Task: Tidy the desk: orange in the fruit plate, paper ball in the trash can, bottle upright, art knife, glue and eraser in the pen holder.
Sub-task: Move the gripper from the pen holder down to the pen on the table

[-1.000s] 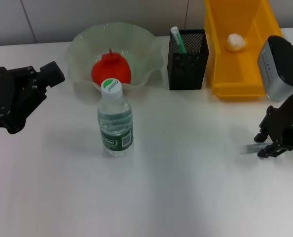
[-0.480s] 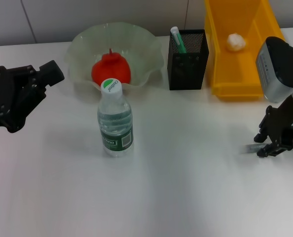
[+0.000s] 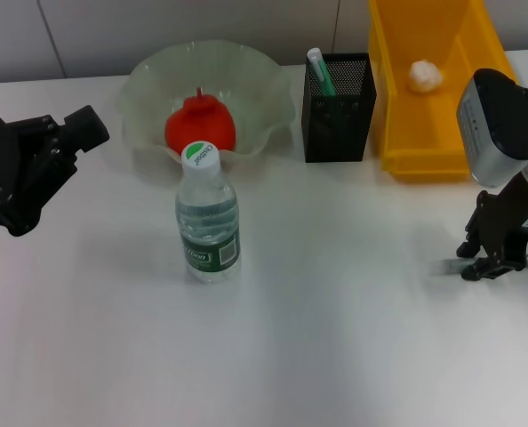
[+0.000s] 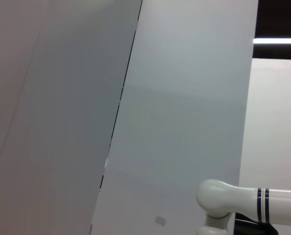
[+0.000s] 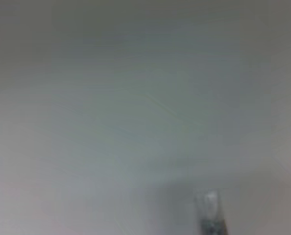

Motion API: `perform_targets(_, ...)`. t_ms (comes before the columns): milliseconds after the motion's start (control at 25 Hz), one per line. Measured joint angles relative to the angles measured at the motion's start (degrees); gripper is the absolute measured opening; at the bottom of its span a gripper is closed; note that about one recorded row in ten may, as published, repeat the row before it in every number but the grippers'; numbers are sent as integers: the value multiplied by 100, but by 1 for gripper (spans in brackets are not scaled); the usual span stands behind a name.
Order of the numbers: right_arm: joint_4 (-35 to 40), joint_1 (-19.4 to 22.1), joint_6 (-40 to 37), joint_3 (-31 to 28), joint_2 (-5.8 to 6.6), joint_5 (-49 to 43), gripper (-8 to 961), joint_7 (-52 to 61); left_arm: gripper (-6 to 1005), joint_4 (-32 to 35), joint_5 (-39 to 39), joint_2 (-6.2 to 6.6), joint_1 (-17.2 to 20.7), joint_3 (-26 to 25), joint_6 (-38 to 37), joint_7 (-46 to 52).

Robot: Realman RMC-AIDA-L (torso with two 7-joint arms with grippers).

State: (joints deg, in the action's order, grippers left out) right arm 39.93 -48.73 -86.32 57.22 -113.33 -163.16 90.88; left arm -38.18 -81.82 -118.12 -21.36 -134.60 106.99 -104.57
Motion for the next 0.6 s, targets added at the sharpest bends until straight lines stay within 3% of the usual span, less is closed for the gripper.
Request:
perform_targets(200,-56,-28,29,0,2,0,297,16,13,22,0,0,8,-52,-3,-9)
perform_targets(400,-37,-32,114,-23,-18,0,183,106,14,22,0,0,11,-59,8,-11)
perform_targets(600,88,-9,245,-10,-36,0,156,427,14,29,0,0,21,-74,31,-11)
